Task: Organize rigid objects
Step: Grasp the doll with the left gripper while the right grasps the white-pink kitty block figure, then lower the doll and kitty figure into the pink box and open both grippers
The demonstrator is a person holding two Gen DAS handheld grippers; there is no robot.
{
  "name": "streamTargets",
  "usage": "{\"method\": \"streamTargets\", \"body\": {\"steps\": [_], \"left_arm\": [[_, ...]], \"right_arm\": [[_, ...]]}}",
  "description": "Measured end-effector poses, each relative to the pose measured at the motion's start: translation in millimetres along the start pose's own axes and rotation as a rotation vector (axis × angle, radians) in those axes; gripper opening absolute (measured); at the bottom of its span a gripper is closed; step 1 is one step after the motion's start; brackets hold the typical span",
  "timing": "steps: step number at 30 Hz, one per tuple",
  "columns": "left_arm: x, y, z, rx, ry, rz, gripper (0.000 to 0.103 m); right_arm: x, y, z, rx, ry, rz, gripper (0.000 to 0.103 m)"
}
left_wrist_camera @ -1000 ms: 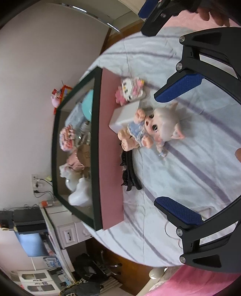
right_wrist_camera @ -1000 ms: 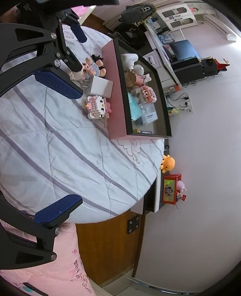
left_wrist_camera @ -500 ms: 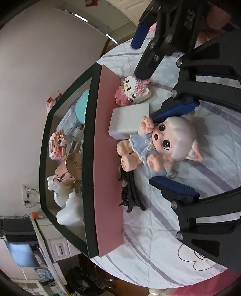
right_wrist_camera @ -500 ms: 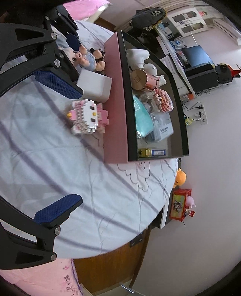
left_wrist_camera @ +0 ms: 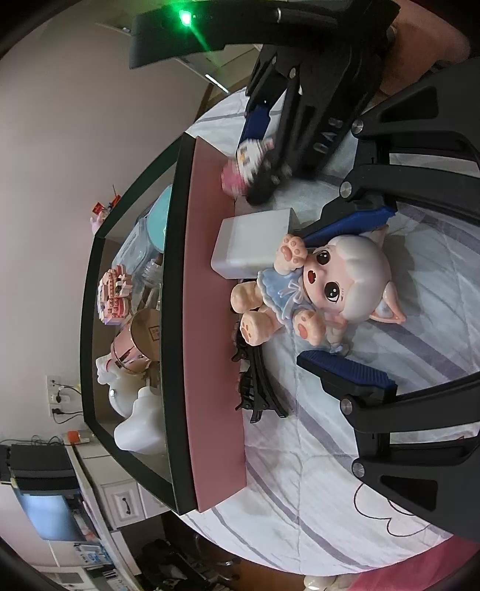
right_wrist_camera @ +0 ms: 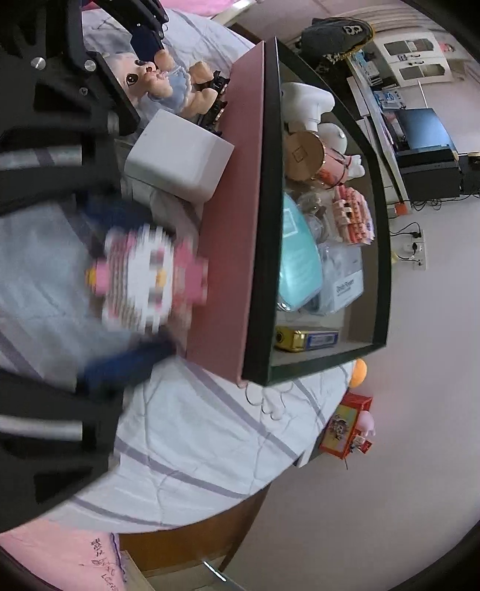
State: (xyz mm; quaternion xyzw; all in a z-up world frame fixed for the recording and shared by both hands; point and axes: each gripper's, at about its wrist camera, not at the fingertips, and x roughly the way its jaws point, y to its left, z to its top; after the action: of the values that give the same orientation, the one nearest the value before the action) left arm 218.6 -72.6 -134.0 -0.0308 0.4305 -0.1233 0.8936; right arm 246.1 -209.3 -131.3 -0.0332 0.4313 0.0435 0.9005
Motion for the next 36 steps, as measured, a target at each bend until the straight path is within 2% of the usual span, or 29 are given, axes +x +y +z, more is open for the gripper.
{"method": "streamTargets", "body": {"steps": [12, 19, 28, 36], "left_arm": [[-24, 8, -5, -0.015, -0.035, 0.002, 0.059], [-52, 10, 1, -0.009, -0.095, 0.014, 0.059], [-72, 21, 50, 0.006, -0.185, 0.034, 0.059], [-48, 37, 101, 0.007, -0.199, 0.042, 0.059]], "right_arm": [[-35, -15, -13, 0.072, -0.029, 0.074, 0.044], [-59, -13, -5, 0.072, -0.071, 0.11, 0.044], [-81, -10, 38, 0.042, -0.153, 0.14, 0.044], [-58, -9, 89, 0.034, -0.167, 0.176, 0.044]]}}
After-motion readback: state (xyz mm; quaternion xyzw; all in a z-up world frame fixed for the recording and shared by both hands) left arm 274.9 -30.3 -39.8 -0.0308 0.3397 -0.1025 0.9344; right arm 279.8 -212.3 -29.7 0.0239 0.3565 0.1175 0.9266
